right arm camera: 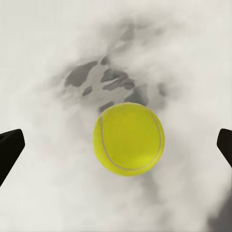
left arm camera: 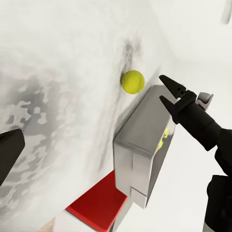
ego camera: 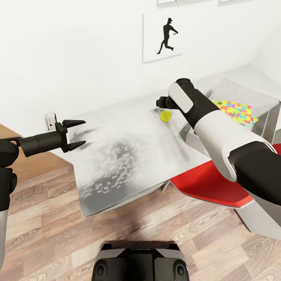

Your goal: Put all the toys in the child's room - the three board games (two on the bed and one on the table), the two jigsaw puzzles on the table, and the tennis ball on the table - inside the toy box on the table in the child's room.

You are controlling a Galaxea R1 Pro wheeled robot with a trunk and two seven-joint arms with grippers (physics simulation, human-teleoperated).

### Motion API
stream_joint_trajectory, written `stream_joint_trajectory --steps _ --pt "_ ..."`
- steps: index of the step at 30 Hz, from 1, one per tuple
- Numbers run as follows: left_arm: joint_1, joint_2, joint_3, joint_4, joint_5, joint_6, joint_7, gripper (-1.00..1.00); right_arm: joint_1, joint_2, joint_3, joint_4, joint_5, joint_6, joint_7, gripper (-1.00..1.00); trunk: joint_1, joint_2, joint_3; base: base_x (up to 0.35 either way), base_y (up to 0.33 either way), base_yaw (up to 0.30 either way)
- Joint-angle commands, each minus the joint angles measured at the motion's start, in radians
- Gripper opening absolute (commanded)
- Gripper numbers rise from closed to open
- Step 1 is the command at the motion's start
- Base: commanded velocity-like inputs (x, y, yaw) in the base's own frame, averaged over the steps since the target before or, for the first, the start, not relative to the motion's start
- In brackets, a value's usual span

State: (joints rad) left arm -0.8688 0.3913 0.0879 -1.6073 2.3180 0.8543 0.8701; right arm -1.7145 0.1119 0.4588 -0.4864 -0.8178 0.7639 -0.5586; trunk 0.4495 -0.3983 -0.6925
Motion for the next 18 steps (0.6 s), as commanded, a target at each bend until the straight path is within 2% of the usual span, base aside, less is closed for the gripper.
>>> stream_joint_trajectory --steps 1,18 --pt "-0.001 0.0 0.001 0.0 0.009 0.002 0.01 1.0 -0.001 -0.001 0.006 -0.001 -0.011 0.001 -0.009 1.0 0.0 -0.002 -0.003 0.0 0.0 0.049" --pt "-0.001 0.0 0.001 0.0 0.009 0.002 0.01 1.0 -0.004 -0.008 0.006 -0.01 -0.008 0.0 -0.009 1.0 0.0 -0.002 -0.029 0.0 0.0 0.059"
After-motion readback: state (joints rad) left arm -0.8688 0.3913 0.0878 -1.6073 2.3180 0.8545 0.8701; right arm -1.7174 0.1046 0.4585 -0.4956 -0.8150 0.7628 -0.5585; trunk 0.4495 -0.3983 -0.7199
